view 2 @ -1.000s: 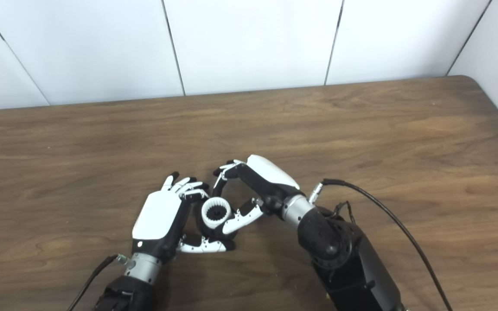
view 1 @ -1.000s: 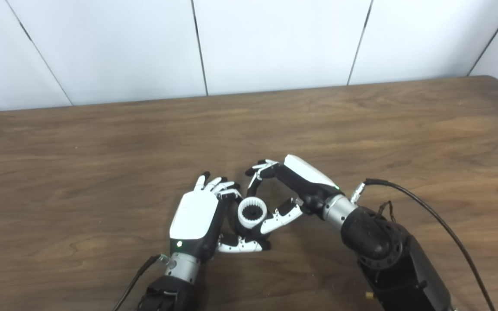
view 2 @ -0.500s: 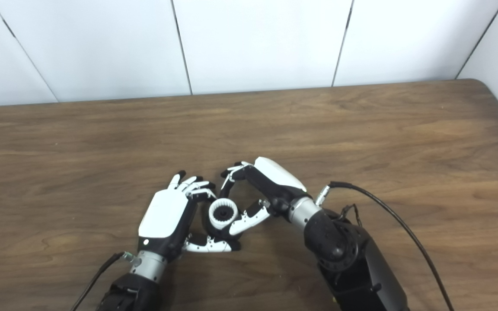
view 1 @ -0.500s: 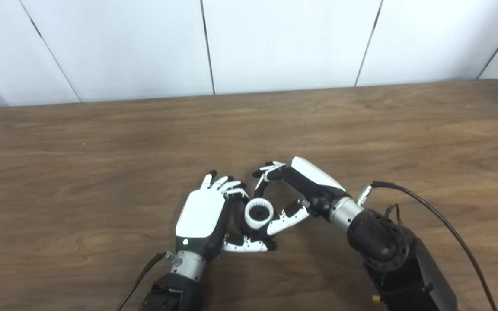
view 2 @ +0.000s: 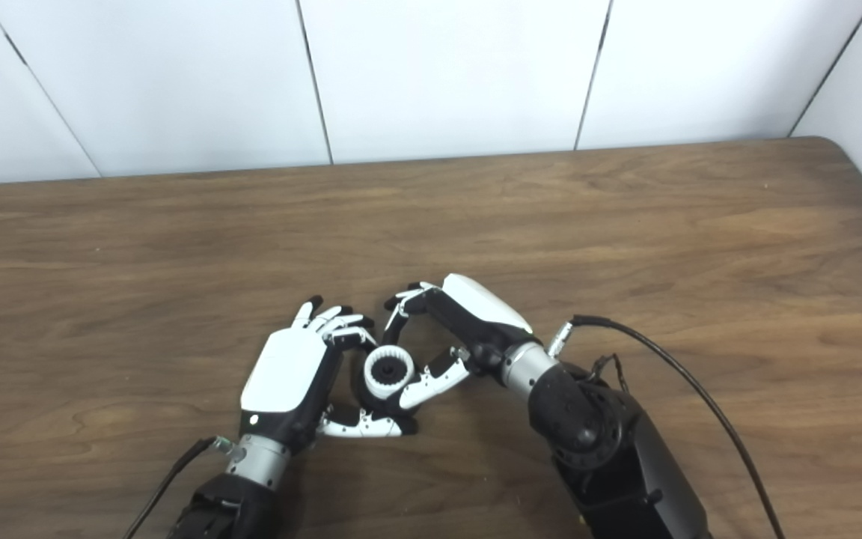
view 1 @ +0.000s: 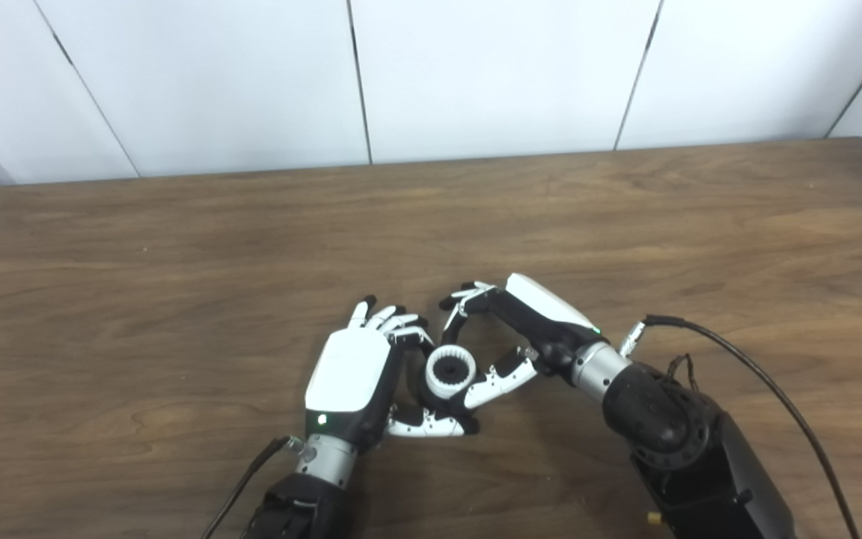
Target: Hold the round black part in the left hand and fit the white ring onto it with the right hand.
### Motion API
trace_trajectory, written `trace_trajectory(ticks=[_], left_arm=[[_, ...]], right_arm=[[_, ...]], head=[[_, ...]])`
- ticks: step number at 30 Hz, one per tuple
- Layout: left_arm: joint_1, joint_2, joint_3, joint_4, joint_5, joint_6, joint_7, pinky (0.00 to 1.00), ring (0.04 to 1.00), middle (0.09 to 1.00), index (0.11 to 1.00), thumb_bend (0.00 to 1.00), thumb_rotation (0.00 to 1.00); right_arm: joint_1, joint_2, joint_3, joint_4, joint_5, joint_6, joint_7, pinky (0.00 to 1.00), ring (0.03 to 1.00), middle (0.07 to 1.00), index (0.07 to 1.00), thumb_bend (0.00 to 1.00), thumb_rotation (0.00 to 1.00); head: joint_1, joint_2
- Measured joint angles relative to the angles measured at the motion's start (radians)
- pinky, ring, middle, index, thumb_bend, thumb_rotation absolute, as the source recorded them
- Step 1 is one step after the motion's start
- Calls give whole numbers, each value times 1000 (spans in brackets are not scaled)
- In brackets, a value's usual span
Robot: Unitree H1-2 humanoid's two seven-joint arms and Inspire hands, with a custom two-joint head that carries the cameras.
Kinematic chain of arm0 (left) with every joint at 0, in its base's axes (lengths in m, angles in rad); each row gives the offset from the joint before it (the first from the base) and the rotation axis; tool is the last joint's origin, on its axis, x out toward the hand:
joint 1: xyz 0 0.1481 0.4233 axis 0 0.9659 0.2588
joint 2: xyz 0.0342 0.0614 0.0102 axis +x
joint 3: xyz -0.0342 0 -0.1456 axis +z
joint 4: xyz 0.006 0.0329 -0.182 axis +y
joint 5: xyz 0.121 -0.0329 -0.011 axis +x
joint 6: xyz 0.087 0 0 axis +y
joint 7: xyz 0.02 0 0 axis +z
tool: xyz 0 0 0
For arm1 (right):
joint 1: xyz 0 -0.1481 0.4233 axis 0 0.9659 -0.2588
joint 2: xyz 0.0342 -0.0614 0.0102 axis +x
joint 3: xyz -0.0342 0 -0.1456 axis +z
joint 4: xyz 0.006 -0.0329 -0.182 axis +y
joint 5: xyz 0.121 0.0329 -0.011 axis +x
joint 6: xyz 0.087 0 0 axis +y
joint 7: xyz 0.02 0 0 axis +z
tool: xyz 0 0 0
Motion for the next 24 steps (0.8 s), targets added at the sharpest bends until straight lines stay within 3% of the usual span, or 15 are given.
trace_trajectory(ticks=[6, 7, 8, 10, 24], left_arm=[[0, -1, 0, 0, 0, 0, 0, 1000, 885, 794, 488, 518, 49], [0, -1, 0, 0, 0, -1, 0, 1000, 886, 795, 489, 518, 49], [0, -2, 0, 1, 0, -1, 0, 1000, 885, 795, 489, 518, 49], [0, -3, 0, 1, 0, -1, 0, 1000, 886, 795, 489, 518, 49], [0, -3, 0, 4, -1, -4, 3, 1000, 886, 795, 488, 518, 50]], right_arm=[[0, -10, 12, 0, -13, 0, 1, 918, 946, 847, 492, 524, 145], [-1, -13, 14, 0, -13, 0, 1, 896, 941, 847, 566, 778, 177], [-1, -15, 15, 0, -14, -2, 1, 891, 941, 852, 597, 874, 195], [-1, -18, 18, 0, -21, -3, -1, 888, 948, 866, 638, 975, 229], [-1, -26, 18, 2, -39, -6, -17, 879, 952, 887, 684, 1000, 272]], head=[[-2, -2], [-3, -5], [-3, -5], [-3, -5], [-8, -8]])
